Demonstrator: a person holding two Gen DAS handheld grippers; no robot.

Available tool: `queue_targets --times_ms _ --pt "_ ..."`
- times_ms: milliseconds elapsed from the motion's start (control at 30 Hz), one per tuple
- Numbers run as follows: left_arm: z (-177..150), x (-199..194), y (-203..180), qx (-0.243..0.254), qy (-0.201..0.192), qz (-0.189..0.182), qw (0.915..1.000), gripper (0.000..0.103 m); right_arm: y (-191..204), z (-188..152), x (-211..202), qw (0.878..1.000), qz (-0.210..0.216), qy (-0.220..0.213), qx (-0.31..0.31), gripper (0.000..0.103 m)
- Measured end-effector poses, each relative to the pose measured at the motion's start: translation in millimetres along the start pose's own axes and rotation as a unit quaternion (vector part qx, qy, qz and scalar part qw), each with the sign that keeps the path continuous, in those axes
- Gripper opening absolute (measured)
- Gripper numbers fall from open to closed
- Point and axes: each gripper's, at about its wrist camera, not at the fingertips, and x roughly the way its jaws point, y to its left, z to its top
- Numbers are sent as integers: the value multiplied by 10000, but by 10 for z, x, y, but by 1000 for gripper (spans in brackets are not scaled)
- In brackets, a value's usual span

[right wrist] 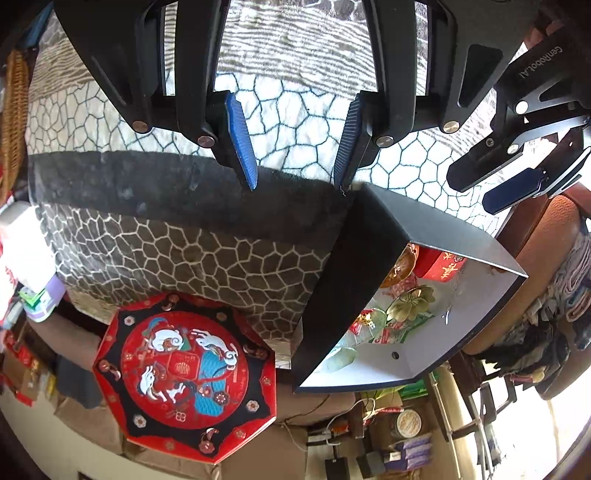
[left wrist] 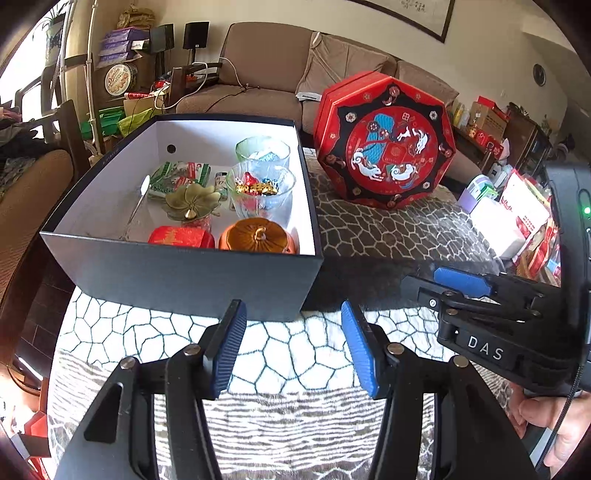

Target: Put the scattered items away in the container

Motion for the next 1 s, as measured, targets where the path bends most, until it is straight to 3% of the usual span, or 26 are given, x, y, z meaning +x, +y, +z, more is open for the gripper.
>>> queue_targets --times_ms 333,567,767,1000 --pt "-33 -510 302 -82 -56 881 9961 54 381 -112 -446 9989 313 -316 -115 41" --pt "219 -784 782 -354 -21 879 9955 59 772 74 -542 9986 391 -317 -148 44" --pt "619 -627 1228 -171 309 1121 9931 59 970 495 -217 9993 292 -53 242 44" --pt "886 -208 1477 -43 547 945 9940 59 1187 816 275 9985 7 86 547 44"
